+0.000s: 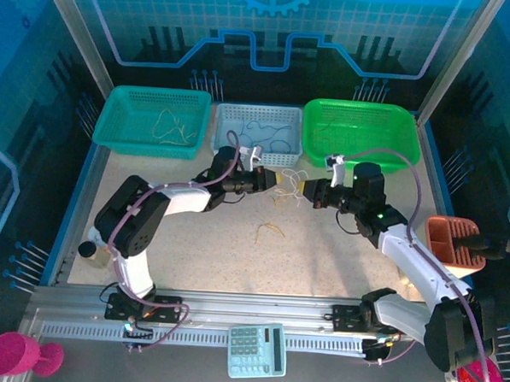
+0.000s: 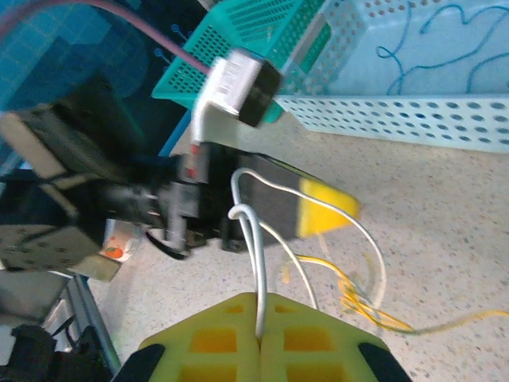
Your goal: Untangle the cables
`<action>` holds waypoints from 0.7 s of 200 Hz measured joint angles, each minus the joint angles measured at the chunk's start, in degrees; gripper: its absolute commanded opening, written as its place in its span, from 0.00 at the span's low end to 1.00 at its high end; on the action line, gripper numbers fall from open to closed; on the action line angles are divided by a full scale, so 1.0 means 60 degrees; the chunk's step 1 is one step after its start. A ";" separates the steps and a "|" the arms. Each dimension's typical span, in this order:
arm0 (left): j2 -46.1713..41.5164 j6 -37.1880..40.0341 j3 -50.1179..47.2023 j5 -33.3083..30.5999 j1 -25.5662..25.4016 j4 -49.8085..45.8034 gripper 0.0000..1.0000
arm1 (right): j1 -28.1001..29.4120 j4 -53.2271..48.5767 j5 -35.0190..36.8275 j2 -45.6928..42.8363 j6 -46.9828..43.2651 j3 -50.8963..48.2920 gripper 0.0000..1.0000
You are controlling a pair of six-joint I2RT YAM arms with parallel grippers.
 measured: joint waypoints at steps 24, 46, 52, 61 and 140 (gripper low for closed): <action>-0.0885 0.0546 0.0412 -0.0433 0.0117 -0.1344 0.00 | -0.0102 -0.0040 0.0328 0.0011 -0.0036 -0.0568 0.00; -0.1592 0.1100 0.1126 -0.0809 0.0200 -0.2484 0.00 | -0.0124 -0.0066 0.0696 0.0291 -0.0044 -0.0987 0.00; -0.1745 0.1202 0.1319 -0.0867 0.0204 -0.2728 0.00 | -0.0124 -0.0051 0.0801 0.0423 -0.0044 -0.1082 0.00; -0.1963 0.1355 0.1606 -0.0940 0.0211 -0.3085 0.00 | -0.0124 -0.0040 0.0900 0.0645 -0.0036 -0.1206 0.00; -0.2929 0.1552 0.3184 -0.0994 0.0160 -0.4641 0.00 | -0.0098 0.0576 0.1107 0.2164 0.0127 -0.1541 0.55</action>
